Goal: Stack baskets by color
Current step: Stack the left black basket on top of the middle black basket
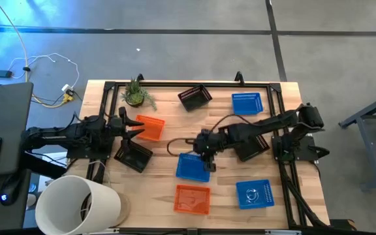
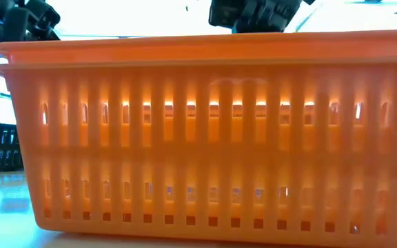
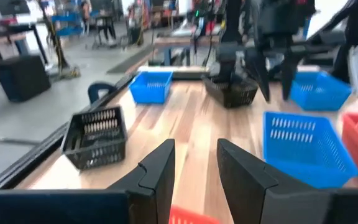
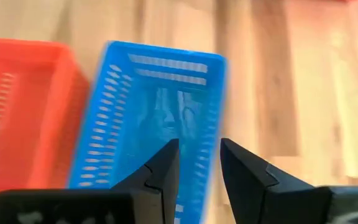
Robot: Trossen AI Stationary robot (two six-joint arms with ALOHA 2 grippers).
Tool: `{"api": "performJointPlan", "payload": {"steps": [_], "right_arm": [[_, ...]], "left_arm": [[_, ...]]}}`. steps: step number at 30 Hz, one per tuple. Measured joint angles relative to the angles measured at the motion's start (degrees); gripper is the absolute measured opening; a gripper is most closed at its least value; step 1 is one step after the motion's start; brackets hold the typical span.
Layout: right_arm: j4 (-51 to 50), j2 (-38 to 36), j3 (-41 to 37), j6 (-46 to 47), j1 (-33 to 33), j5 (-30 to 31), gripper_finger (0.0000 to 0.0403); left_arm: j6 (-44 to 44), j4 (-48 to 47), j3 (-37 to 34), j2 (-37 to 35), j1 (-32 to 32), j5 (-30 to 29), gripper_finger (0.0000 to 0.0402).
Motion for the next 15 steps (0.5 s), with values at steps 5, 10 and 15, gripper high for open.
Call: {"api": "performJointPlan", "payload": {"steps": [5,10,15], "right_arm": [[-0.9,0.0,0.0,-4.0,-4.6,0.0,0.0103],[-0.9,0.0,0.0,-7.4,-9.2,0.0,0.0103],[-0.9,0.0,0.0,-7.8,-13.2,0.0,0.0103]], "left_arm": [[-0.1,-2.7,3.1,6.3,0.0,0.4,0.0107],[-0.1,-5.4,6.7,13.2,0.0,0.5,0.0107],[1.4,-5.4,9.8,19.0,0.0,0.5,0.0108]]}}
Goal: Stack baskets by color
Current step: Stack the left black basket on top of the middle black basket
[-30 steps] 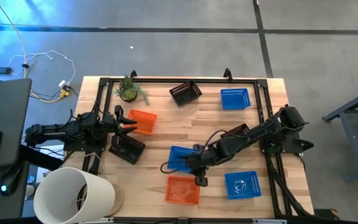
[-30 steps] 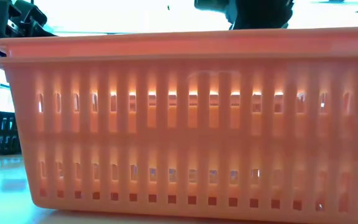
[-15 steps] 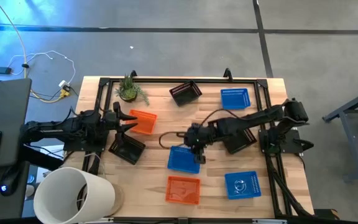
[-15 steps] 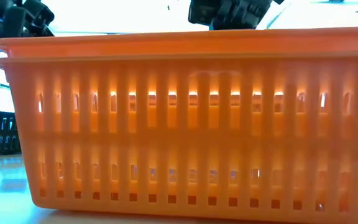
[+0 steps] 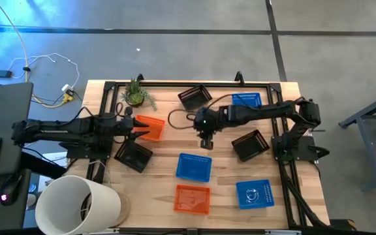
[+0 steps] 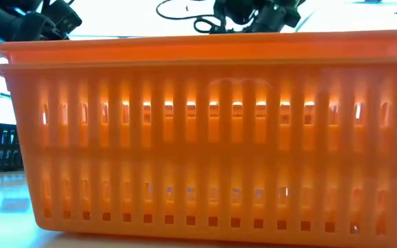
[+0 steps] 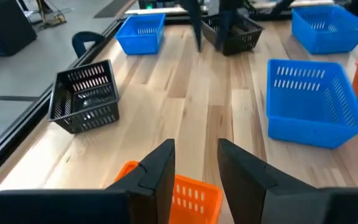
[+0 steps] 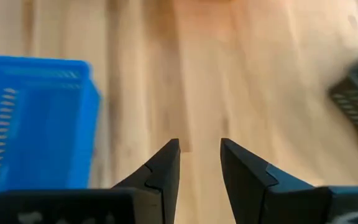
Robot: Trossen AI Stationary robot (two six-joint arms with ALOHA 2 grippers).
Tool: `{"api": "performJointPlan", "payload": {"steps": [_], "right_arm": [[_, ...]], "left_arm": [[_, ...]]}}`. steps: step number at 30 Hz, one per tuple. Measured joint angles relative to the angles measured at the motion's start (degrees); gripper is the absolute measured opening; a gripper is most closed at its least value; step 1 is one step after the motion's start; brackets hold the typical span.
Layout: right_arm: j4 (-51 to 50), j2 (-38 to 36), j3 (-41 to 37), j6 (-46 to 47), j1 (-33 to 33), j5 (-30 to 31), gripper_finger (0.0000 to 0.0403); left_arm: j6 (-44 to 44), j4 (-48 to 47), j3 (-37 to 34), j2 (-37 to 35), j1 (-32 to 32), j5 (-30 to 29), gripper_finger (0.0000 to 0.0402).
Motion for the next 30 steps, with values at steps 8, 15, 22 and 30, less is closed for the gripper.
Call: {"api": "performJointPlan", "payload": {"steps": [8,15,22,30], "right_arm": [[0.0,0.0,0.0,-3.5,-3.4,3.4,0.0103],[-0.5,0.0,1.1,-5.9,-4.9,4.6,0.0103],[-0.4,0.0,1.9,-7.3,-4.7,4.5,0.0103],[-1.9,0.0,1.9,-5.5,-4.7,4.5,0.0103]], "left_arm": [[4.5,0.0,4.4,6.2,0.0,0.0,0.0144],[5.5,0.4,5.8,9.5,0.0,2.0,0.0185],[5.4,-1.0,5.8,13.2,0.0,11.4,0.0187],[5.3,-1.4,5.8,17.2,-3.2,11.7,0.018]]}}
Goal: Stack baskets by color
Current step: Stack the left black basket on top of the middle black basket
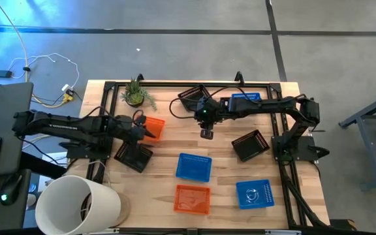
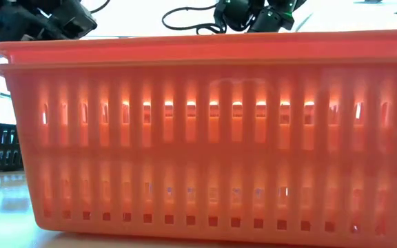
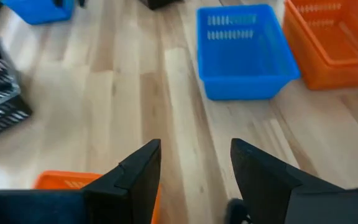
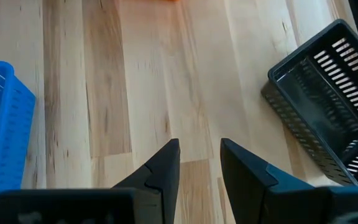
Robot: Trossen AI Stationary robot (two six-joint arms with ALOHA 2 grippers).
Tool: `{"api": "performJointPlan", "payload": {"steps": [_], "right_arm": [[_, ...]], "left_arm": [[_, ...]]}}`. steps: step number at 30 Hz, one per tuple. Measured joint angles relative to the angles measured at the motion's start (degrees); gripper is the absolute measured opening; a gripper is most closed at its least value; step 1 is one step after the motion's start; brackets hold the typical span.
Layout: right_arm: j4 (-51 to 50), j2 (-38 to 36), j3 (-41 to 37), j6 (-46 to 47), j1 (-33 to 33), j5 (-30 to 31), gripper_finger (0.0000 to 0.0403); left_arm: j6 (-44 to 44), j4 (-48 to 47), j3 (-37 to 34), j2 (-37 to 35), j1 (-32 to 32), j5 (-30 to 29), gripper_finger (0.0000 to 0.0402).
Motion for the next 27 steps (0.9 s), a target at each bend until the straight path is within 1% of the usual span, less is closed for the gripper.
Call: {"api": "performJointPlan", "payload": {"steps": [6,14,20,27], "right_arm": [[-0.1,0.0,0.0,1.0,0.0,0.0,0.0103],[0.0,0.0,0.0,1.0,0.0,-0.3,0.0103],[0.0,0.0,0.0,1.1,0.0,-0.3,0.0103],[0.0,0.0,0.0,2.5,0.0,-0.9,0.0103]], "left_arm": [[0.0,-2.9,0.0,2.7,-3.1,-0.1,0.018],[-1.4,-6.2,0.0,6.1,-5.2,-1.0,0.0179],[-1.4,-9.5,0.0,8.5,-5.6,-1.8,0.0179],[-1.4,-9.9,0.0,12.0,-5.5,-3.6,0.0177]]}}
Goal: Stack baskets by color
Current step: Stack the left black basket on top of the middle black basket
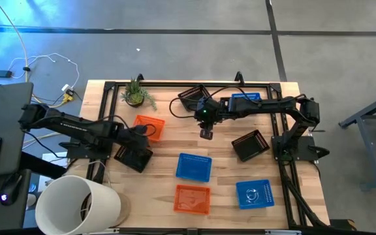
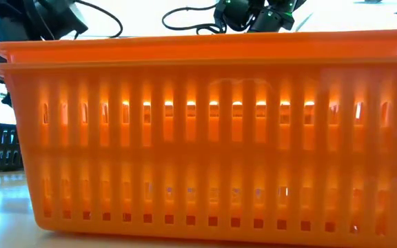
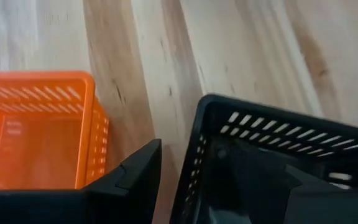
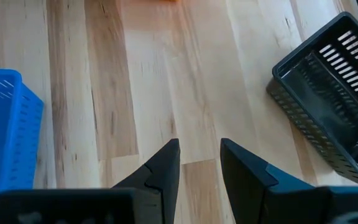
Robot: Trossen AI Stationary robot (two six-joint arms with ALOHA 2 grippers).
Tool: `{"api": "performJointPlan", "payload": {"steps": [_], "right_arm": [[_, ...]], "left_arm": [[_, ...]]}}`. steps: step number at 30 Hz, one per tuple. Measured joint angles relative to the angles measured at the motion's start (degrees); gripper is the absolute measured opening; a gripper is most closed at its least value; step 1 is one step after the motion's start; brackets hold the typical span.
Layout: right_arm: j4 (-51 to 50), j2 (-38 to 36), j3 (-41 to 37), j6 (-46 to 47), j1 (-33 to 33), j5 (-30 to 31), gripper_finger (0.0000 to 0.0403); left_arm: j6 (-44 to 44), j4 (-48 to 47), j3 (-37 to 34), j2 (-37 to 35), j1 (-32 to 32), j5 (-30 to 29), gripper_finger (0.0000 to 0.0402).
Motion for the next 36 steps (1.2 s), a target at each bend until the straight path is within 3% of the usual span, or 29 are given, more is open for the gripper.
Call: {"api": "performJointPlan", "payload": {"steps": [9,21,36], "right_arm": [[-1.0,0.0,0.0,0.8,0.0,-2.2,0.0103],[-4.5,0.0,0.0,3.4,1.2,-2.2,0.0103],[-4.5,0.0,0.0,3.5,3.8,-1.1,0.0103]], "left_arm": [[-3.9,0.0,1.1,4.2,0.0,-1.3,0.0157],[-9.6,-0.9,1.4,5.3,0.0,-0.7,0.0008],[-19.7,0.2,4.9,5.3,0.1,-0.8,0.0001]]}}
